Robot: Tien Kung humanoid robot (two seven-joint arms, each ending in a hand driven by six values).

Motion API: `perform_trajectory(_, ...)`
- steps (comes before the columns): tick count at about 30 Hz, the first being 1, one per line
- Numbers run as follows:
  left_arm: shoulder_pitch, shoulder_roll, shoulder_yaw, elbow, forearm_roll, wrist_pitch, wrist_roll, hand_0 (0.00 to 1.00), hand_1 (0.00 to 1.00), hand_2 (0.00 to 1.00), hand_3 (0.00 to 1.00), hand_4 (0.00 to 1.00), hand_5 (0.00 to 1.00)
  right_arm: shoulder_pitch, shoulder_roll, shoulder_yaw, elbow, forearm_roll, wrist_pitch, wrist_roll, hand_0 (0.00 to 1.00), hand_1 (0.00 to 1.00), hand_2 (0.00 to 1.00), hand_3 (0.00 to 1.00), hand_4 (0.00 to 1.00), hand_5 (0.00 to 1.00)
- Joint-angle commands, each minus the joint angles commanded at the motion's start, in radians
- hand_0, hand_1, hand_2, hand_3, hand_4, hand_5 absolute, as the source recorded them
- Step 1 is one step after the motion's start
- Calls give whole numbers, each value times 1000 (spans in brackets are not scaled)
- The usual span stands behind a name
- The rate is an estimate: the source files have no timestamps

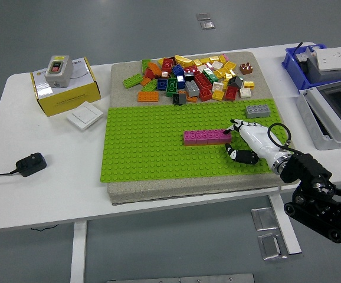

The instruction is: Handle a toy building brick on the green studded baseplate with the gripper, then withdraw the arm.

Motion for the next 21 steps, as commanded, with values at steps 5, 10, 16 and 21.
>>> perform_trajectory(5,1,1,-2,0,-1,0,1,666,665,662,660,351,669,-5,-14,55,44,30,-20,22,921,923,969,715,519,431)
perform_trajectory(10,2,3,-2,0,-4,2,1,666,665,662,658,345,668,-8,-37,139,118,72,-43,48,910,920,962,723,518,429)
perform_trajectory(16,-1,9,4,0,-13,4,-1,666,664,661,659,348,669,-2,-99,274,136,9,-68,6,890,921,969,803,510,391)
perform_trajectory(21,1,15,18,0,-40,6,1,666,665,662,659,349,667,55,-128,322,18,-93,-44,-69,912,932,989,930,530,360)
